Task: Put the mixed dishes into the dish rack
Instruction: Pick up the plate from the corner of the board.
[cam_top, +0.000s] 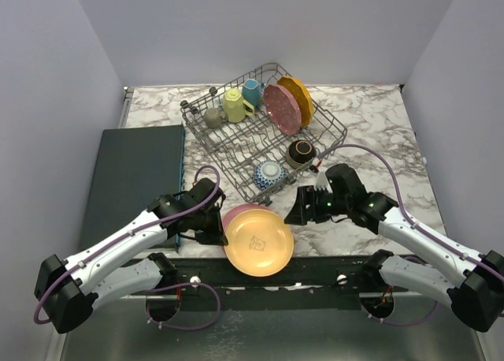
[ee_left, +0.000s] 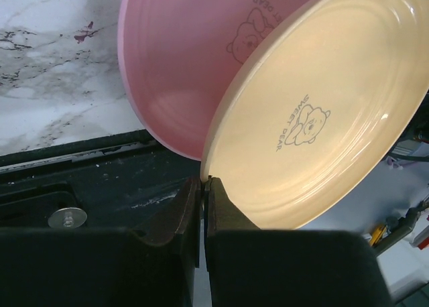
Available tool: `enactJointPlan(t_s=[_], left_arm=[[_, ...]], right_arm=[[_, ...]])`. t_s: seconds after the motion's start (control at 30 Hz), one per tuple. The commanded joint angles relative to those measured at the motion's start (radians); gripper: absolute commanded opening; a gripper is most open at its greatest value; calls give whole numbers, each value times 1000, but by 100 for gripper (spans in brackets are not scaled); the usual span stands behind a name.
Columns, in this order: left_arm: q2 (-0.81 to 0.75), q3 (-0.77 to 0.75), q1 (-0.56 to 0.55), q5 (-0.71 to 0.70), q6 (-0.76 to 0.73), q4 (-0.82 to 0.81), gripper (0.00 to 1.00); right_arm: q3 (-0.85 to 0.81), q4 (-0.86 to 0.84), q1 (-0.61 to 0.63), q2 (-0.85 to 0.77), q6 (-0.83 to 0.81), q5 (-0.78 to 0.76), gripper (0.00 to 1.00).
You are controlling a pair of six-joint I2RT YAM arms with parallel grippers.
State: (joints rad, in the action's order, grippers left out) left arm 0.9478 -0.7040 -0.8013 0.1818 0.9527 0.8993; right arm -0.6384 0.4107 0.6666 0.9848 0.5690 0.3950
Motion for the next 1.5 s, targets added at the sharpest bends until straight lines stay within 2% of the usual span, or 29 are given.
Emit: enactJointPlan(t_s=[0.0,0.67,1.2,1.47], left_arm=[[-33,-12,-9,33,9,-11,0],[-91,-50,-9,39,40,-80,0],[-87,-61,-9,39,25,-130,0],[-99,-46,-8,0,6,-126,0]], right_arm=[[39,-27,5,-29,30,47,75],[157,-204,4,-77,148,214,76],[226,-474,5,-85,309,371,76],[211,-476,5,-89,330,372,74]])
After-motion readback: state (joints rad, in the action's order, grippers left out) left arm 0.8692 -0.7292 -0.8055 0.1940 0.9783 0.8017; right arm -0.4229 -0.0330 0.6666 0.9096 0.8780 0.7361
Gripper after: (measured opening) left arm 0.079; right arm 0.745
